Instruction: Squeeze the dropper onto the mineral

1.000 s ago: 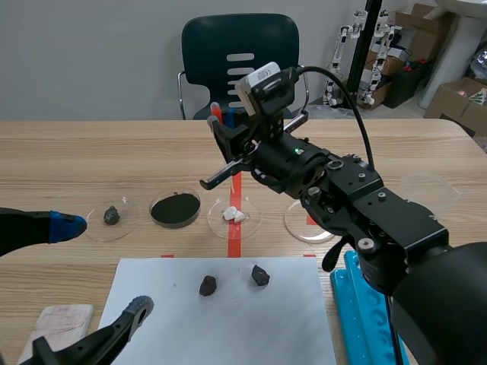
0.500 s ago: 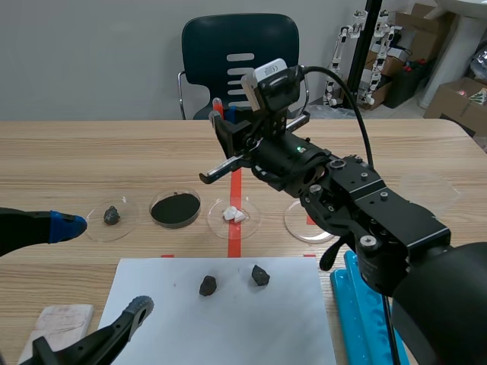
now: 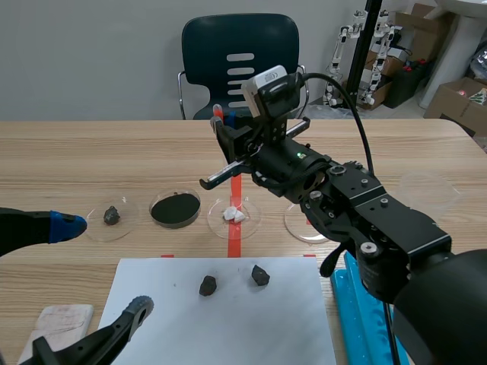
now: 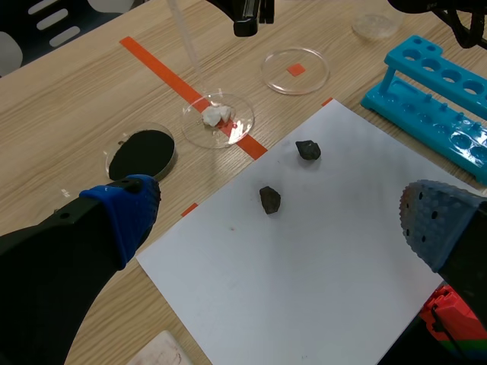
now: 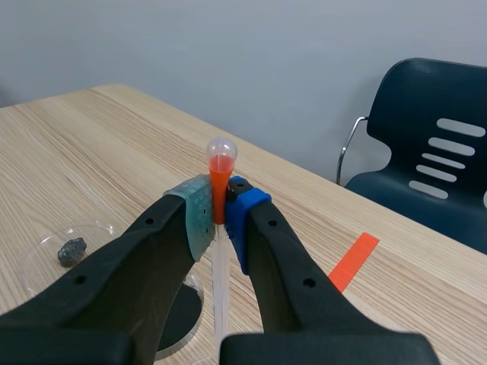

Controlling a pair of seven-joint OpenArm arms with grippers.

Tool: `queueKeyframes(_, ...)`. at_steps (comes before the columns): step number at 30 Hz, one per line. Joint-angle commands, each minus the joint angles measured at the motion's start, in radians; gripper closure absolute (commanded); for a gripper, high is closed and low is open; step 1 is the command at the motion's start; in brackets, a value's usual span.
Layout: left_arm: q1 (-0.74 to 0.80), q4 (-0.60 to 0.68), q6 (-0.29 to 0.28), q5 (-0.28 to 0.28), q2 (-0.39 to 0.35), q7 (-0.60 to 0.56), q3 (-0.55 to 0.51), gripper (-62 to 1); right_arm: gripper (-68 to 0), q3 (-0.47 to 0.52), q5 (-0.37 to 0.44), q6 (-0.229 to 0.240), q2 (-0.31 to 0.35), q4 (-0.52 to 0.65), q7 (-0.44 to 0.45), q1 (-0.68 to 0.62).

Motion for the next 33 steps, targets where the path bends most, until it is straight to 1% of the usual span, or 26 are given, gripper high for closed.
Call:
queueKeyframes(1, 0.0, 0.007, 0.002, -0.01, 0.005, -0.017, -0.003, -62.3, -1.9, 0.004, 0.011, 0.004, -0.005, 0.003, 0.015, 0.017)
queueKeyframes(3, 0.0, 0.007, 0.002, -0.01, 0.005, -0.017, -0.003, -62.3, -0.8, 0.004, 0.011, 0.004, -0.005, 0.003, 0.015, 0.017)
queueKeyframes(33, 0.0, 0.007, 0.002, -0.01, 0.005, -0.017, -0.003, -62.3, -0.8, 0.004, 0.011, 0.003, -0.005, 0.003, 0.016, 0.011)
